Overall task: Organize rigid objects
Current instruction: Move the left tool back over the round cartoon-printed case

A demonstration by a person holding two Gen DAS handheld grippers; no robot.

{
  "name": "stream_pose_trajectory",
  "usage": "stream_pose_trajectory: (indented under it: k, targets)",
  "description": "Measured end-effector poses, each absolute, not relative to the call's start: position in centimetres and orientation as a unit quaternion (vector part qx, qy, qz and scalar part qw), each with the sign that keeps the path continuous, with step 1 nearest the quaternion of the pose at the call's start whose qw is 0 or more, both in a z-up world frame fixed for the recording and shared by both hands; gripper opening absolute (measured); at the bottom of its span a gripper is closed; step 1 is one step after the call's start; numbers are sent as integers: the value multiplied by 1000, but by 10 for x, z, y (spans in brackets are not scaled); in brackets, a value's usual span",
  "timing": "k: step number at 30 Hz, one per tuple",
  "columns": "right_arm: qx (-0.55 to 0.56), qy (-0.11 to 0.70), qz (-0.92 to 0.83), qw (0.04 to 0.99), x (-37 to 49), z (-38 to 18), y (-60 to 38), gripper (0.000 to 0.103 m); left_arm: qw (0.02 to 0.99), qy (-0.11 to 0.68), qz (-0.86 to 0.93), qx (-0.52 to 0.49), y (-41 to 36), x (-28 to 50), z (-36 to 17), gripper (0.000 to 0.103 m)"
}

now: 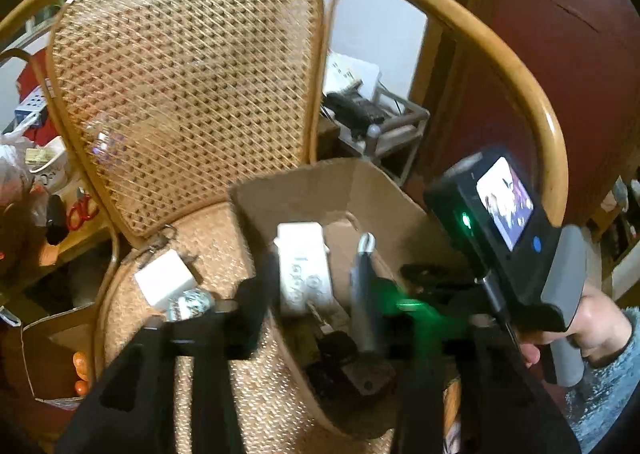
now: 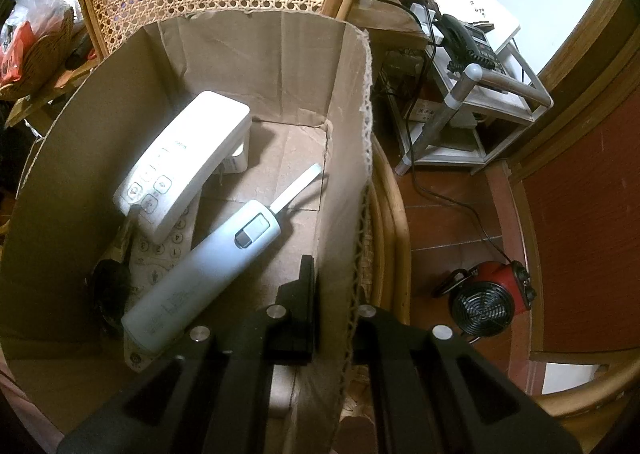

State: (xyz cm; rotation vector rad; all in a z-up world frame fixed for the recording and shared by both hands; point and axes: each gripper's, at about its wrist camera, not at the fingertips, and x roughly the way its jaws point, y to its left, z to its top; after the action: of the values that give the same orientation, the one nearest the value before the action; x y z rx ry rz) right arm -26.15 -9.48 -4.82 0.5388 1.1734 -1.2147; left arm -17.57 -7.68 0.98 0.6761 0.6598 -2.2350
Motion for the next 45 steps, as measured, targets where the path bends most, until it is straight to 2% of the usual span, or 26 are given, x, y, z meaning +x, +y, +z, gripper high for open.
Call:
stream_pose_trajectory:
  k: [1,2,8,11,17,26,30,36,45]
  targets:
    - [235,513,-531,632,-262,-48,-95,7,362,253,-861,252,-79,-171,12,84]
    - [235,513,-531,632,-262,-48,-95,7,384,249,-856,241,-82,-164,14,88]
    - [235,513,-530,633,-262,-48,-95,7,441,272,-818,250,-106,-136,-4,90]
    - [235,513,-530,633,-262,-48,-94,7,467,289,-798,247,-120,-121,-16,97]
    - [231,516,-529,632,-261,-47,-94,7,488,287,-778,273,-143,-104,-36,97]
    - [230,517,-529,633,-262,-47,-92,7,453,378,-754,290,-191,-94,-80,97]
    - [230,517,-528,633,-262,-47,-93,7,456,365,-747,317,-201,-104,-96,97]
    - [231,518,-528,633,-263,-47,-93,7,420,394,-752,320,-205,-113,-113,97]
    - [229,519,-529,632,-265,-47,-94,7,388,396,-754,352,-195,-131,-127,97]
